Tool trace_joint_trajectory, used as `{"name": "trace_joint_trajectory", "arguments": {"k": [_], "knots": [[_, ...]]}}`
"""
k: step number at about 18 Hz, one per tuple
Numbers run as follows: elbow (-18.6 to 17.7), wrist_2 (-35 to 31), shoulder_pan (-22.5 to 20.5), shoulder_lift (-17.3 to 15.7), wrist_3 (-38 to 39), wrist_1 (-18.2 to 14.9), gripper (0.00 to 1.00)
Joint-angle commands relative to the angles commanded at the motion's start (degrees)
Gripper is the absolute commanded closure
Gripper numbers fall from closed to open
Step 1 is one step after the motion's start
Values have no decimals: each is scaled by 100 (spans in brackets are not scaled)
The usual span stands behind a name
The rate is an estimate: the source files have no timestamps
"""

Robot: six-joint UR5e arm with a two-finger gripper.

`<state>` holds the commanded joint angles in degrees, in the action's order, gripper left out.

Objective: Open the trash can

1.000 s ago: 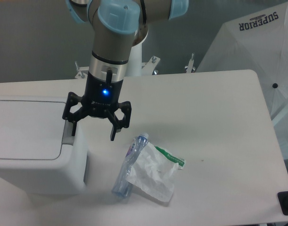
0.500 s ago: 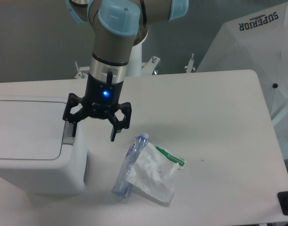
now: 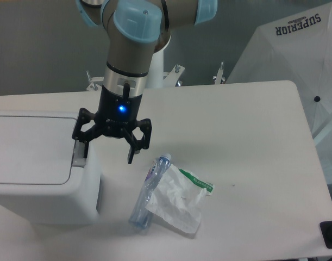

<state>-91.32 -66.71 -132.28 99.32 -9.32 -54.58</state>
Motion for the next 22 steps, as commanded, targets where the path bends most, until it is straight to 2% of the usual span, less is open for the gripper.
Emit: {"name": "trace_joint_trajectory", "arguments": {"k": [7, 10, 13, 18, 22], "knots": [[9, 0, 0, 26, 0, 0, 0], [61, 26, -9, -17, -18, 219, 0], [228, 44, -18, -26, -228, 492, 0], [536, -18, -236, -9, -316, 483, 0], [668, -622, -386, -9, -395, 501, 0]]}}
